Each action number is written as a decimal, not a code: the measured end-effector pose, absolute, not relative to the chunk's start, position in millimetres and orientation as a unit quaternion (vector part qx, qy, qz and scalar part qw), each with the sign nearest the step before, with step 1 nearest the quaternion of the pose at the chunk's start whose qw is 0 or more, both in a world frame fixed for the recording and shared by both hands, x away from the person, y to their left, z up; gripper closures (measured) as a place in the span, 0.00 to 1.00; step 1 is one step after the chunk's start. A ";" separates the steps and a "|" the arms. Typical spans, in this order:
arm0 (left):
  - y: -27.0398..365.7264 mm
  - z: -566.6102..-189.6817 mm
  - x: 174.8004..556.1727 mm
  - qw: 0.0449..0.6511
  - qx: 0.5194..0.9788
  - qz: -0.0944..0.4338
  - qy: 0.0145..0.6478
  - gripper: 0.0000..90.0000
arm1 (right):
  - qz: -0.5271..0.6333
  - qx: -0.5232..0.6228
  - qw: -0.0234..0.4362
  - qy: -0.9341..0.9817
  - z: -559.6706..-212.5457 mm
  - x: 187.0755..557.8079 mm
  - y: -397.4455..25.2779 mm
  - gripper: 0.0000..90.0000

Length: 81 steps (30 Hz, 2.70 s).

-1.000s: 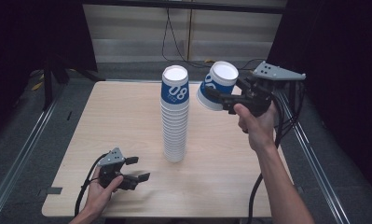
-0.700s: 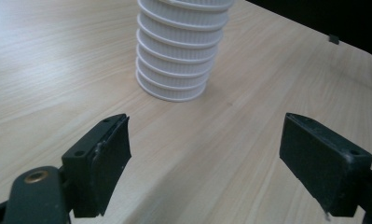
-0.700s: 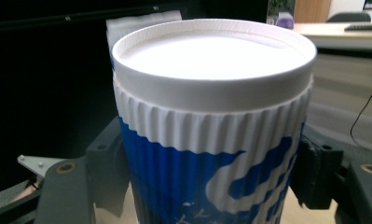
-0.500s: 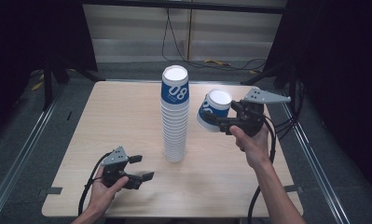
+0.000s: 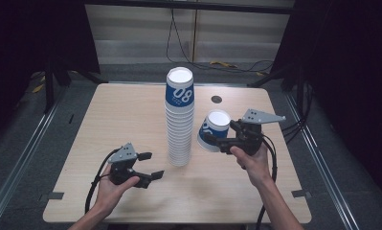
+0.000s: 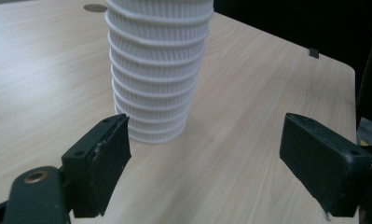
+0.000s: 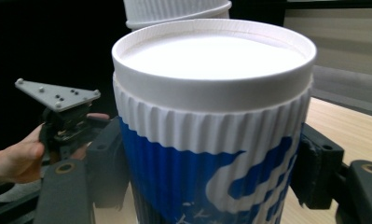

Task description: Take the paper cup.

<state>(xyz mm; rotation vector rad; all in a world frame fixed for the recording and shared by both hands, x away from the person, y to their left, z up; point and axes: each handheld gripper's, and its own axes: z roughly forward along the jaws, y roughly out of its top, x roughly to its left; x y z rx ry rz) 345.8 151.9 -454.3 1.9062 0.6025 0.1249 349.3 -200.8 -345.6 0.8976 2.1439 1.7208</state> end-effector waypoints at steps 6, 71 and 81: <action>145.4 -449.9 349.4 0.556 0.791 0.041 0.251 0.18 | 0.582 0.303 0.118 0.745 -355.8 345.0 -193.7 0.30; 114.3 -463.4 326.4 0.595 0.786 -0.014 0.168 0.14 | 0.585 0.252 -0.003 0.771 -423.2 329.0 -118.8 0.30; 112.5 -467.1 327.7 0.600 0.781 -0.028 0.171 0.12 | 0.583 0.245 -0.008 0.775 -427.8 326.1 -113.0 0.30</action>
